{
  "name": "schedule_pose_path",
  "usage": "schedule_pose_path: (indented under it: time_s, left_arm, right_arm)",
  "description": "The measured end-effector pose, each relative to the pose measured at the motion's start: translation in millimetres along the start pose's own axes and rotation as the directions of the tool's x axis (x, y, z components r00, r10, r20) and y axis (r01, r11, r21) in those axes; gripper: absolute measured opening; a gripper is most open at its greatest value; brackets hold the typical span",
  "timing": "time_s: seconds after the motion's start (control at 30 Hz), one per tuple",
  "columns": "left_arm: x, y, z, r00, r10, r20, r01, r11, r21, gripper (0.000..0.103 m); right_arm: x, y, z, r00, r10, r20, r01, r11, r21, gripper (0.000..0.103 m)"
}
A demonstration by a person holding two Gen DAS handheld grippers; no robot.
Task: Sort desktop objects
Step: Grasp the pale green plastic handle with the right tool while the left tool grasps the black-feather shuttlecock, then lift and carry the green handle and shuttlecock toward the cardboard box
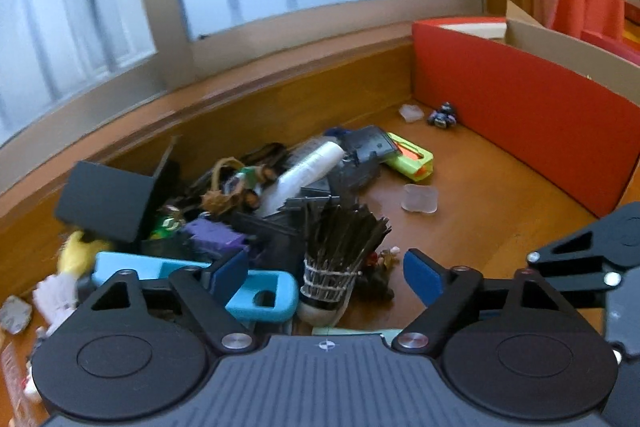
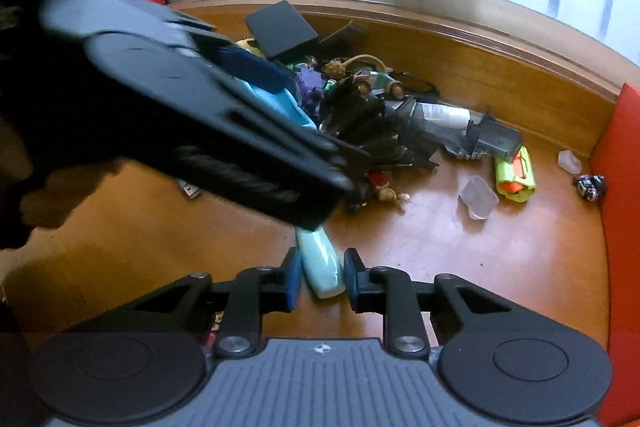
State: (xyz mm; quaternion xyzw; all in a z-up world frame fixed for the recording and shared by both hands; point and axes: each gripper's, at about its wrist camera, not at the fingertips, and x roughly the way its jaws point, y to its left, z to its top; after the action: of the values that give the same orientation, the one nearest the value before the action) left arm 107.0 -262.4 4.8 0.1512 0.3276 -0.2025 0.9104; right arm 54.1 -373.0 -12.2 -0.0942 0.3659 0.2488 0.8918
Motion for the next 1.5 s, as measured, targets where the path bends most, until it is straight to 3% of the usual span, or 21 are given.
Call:
schedule_pose_path:
  time_s: [0.1, 0.2, 0.27, 0.43, 0.57, 0.63, 0.87, 1.2, 1.5]
  left_arm:
    - [13.4, 1.9, -0.8, 1.000, -0.024, -0.017, 0.024, 1.000, 0.018, 0.078]
    - [23.3, 3.9, -0.9, 0.999, -0.043, -0.023, 0.044, 0.998, 0.048, 0.065]
    - [26.7, 3.1, -0.2, 0.998, -0.059, -0.025, 0.060, 0.996, 0.070, 0.063]
    - [32.7, -12.6, -2.5, 0.998, -0.061, -0.026, 0.065, 0.978, 0.197, 0.053]
    - [32.4, -6.8, -0.9, 0.996, -0.088, -0.013, 0.089, 0.984, 0.156, 0.046]
    - [27.5, -3.2, 0.8, 0.997, -0.080, 0.011, 0.078, 0.988, 0.132, 0.025]
    - [4.8, 10.8, -1.8, 0.996, -0.088, 0.032, 0.087, 0.996, 0.031, 0.024]
    - [-36.6, 24.6, -7.3, 0.994, -0.009, 0.108, 0.014, 0.999, -0.046, 0.024]
    - [-48.3, 34.4, -23.8, 0.996, 0.001, 0.086, 0.008, 0.994, -0.110, 0.025]
  right_arm:
    - [0.4, 0.5, 0.7, 1.000, -0.006, -0.005, 0.006, 1.000, 0.006, 0.024]
    - [1.8, 1.2, 2.1, 1.000, -0.012, -0.010, 0.012, 1.000, 0.010, 0.024]
    - [3.3, 1.2, 3.8, 1.000, -0.018, -0.013, 0.018, 1.000, 0.011, 0.025]
    - [6.9, 1.6, 8.1, 0.999, -0.033, -0.016, 0.033, 0.999, 0.021, 0.026]
    - [9.6, 2.9, 9.4, 0.999, -0.036, -0.013, 0.037, 0.999, 0.032, 0.028]
    - [10.6, 4.2, 9.7, 0.999, -0.038, -0.010, 0.038, 0.998, 0.042, 0.026]
    - [10.3, 12.2, 8.8, 0.998, -0.059, -0.003, 0.059, 0.998, 0.037, 0.021]
    - [-2.7, 18.3, 6.8, 0.993, -0.105, 0.045, 0.104, 0.994, 0.019, 0.021]
    - [-17.4, 3.0, 2.8, 0.988, -0.136, 0.068, 0.123, 0.977, 0.174, 0.021]
